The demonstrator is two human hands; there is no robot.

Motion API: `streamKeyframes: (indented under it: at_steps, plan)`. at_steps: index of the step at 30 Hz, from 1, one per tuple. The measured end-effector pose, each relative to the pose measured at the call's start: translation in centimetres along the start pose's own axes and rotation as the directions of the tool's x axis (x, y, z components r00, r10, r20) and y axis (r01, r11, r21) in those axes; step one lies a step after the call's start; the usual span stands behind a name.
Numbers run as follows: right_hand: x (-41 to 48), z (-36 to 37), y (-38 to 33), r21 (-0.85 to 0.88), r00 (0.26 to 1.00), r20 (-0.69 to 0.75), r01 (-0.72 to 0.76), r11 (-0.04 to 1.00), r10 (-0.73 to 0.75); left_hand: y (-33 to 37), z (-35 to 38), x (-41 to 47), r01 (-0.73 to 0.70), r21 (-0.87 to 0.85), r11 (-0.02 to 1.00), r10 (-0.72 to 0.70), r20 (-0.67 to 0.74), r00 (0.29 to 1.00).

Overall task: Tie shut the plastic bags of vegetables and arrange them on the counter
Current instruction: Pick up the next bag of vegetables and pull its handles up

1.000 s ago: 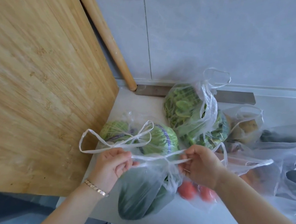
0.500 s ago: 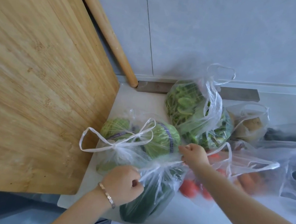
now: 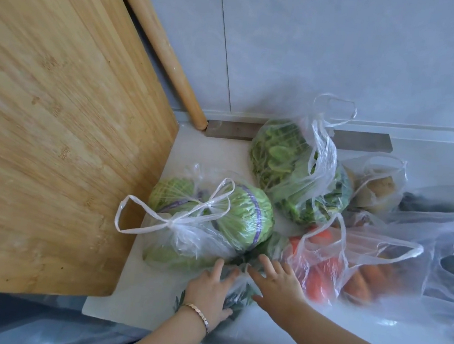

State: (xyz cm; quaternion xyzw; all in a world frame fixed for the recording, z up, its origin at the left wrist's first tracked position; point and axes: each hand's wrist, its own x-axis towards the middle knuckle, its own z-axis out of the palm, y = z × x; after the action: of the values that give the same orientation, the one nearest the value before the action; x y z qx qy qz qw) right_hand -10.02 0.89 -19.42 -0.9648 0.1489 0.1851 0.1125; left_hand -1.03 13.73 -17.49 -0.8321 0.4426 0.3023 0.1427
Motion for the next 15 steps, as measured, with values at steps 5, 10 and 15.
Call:
streamKeyframes:
  at_steps: [5, 10, 15]
  plan:
    - [0.2, -3.2, 0.2, 0.345, 0.987, 0.15, -0.109, 0.932, 0.06, -0.7, -2.7, -0.6, 0.024, -0.253, 0.967, -0.035, -0.041, 0.999]
    - [0.2, -9.4, 0.9, 0.684, 0.985, 0.132, -0.171, 0.709, 0.11, -1.7, -8.6, -3.5, -0.124, -0.195, 0.973, 0.058, -0.316, 0.947]
    - [0.5, -12.3, 1.4, 0.775, 0.98, 0.003, -0.129, 0.618, 0.2, -2.4, -11.5, -4.3, -0.162, 0.05, 0.986, 0.166, -0.47, 0.867]
